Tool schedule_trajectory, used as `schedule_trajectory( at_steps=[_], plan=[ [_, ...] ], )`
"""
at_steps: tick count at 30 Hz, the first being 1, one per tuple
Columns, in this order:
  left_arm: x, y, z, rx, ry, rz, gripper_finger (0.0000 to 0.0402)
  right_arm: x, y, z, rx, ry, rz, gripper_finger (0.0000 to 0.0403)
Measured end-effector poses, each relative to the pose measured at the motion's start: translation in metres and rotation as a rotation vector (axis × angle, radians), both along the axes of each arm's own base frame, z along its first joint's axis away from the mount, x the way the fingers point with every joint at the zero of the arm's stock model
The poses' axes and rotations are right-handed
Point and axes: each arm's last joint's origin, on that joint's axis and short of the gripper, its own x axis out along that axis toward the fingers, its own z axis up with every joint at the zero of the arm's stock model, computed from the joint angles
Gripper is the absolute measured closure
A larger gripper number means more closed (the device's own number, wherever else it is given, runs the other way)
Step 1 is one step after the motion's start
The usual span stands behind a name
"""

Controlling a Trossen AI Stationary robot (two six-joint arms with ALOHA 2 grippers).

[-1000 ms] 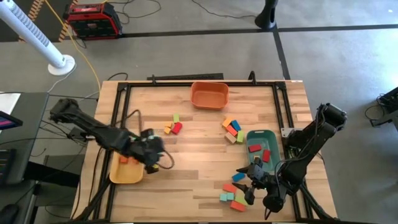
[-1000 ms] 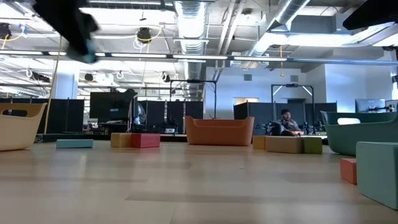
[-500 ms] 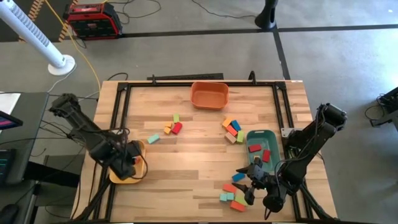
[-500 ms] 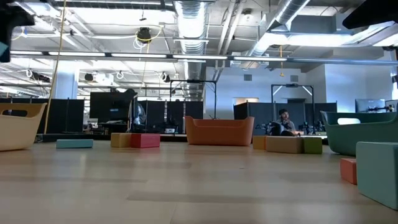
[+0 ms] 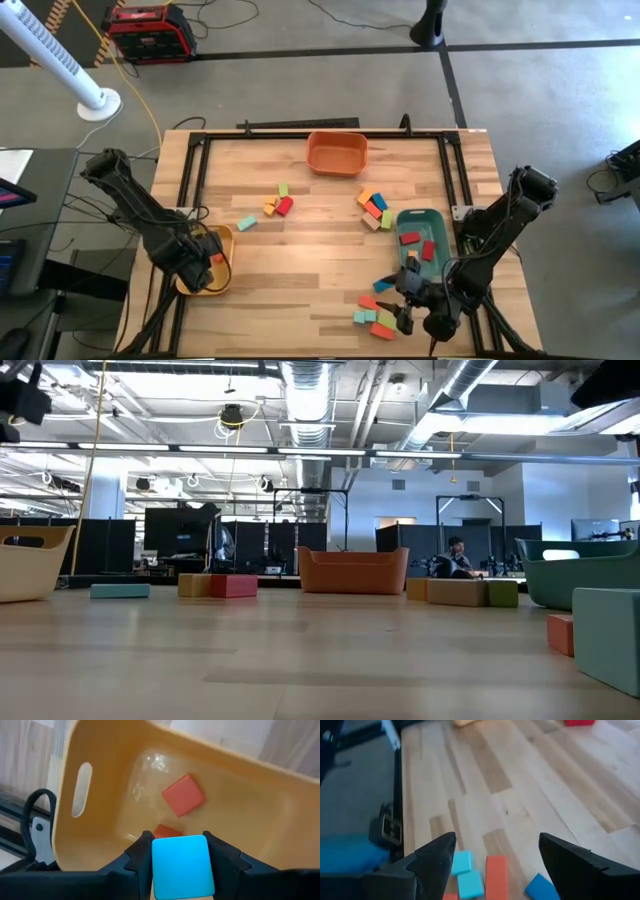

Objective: Sort blocks by size
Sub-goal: Put the small light blue block into the yellow bin, then put the medium blue block into the green bin

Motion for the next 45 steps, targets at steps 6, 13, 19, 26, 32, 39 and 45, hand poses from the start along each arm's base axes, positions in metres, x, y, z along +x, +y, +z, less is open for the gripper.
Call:
schedule_trajectory(
  at_steps=[6,13,19,26,32,39,45],
  plan=[
    [-0.003,0.003,-0.009,0.022,0.022,0.004,0.0265,0.011,-0.009,-0.002,-0.012,0.090,0.091,0.0086],
    [-0.002,0.002,-0.017,0.001,0.006,-0.010,0.0264,0.026,-0.024,-0.004,-0.085,0.174,0.213,0.0086],
    [-0.003,0.003,-0.019,0.006,0.008,0.004,0.0243,0.028,-0.039,-0.011,-0.109,0.334,0.299,0.0086],
    [-0.004,0.005,-0.019,0.042,0.004,0.016,0.0185,0.025,-0.051,-0.017,-0.121,0.479,0.336,0.0086],
    [-0.004,0.006,-0.018,0.047,0.003,0.019,0.0142,0.030,-0.057,-0.017,-0.129,0.487,0.362,0.0086],
    [0.001,0.003,0.005,0.040,-0.094,0.006,0.0134,0.034,-0.064,-0.018,-0.111,0.500,0.370,0.0086],
    [0.012,-0.002,0.049,0.037,-0.344,-0.058,0.0134,0.043,-0.067,-0.030,-0.091,0.562,0.388,0.0086]
  ],
)
